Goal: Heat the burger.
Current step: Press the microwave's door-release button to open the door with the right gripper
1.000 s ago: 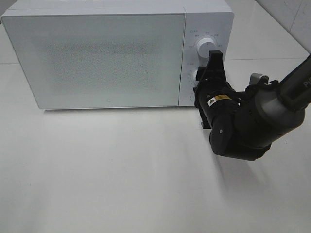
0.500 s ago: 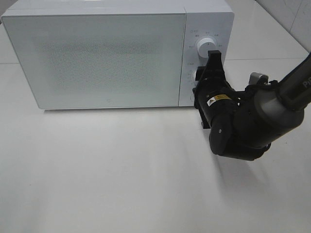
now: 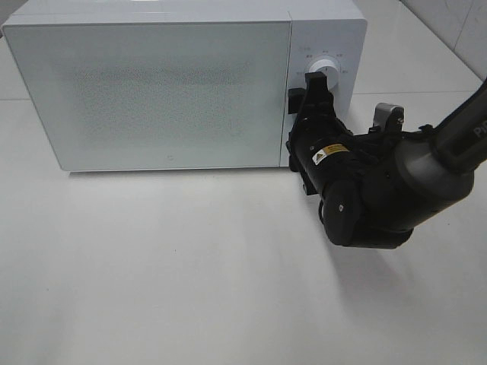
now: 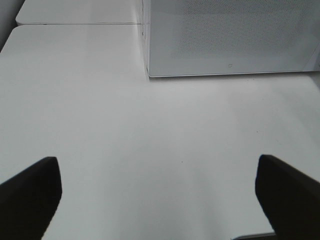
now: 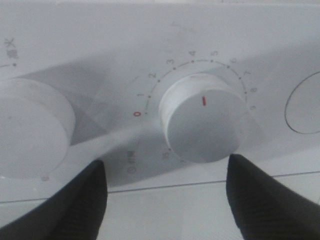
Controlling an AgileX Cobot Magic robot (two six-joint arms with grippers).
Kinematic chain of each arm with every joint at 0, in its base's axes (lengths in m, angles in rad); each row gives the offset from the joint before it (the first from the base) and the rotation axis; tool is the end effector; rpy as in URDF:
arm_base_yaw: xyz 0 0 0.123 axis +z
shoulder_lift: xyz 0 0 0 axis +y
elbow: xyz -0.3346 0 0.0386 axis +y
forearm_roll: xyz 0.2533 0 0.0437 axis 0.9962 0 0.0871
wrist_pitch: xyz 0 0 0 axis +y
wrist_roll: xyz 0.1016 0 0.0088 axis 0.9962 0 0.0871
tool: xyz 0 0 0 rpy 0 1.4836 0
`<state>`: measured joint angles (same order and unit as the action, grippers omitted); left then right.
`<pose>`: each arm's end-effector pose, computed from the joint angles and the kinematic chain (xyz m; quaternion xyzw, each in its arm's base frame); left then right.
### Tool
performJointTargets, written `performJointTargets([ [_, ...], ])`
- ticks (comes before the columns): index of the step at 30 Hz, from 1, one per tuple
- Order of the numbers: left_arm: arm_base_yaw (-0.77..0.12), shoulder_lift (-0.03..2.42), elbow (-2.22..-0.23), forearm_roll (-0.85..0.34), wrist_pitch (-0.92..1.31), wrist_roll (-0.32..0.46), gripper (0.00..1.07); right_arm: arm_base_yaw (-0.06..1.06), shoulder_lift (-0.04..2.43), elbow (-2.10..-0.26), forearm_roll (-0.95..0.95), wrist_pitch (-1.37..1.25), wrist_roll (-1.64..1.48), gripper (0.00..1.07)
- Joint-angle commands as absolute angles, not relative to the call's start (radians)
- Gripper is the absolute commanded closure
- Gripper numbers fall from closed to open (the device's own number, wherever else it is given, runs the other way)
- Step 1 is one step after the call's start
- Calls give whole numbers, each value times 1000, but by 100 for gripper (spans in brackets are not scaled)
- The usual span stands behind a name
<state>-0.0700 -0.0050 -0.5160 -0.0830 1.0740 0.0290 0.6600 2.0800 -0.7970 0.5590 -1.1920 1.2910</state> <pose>-0.0464 -0.0042 0.2783 0.0444 0.8493 -0.0522 0.5234 0.3461 0.2051 0.1601 0.4520 0.5688 0.5002 0.4711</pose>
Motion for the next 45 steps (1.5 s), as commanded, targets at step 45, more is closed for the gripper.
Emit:
performJointTargets([
  [45,-66,-15,-516,-86,1070,33,9,466,1248,-682,94,212,-72,31],
])
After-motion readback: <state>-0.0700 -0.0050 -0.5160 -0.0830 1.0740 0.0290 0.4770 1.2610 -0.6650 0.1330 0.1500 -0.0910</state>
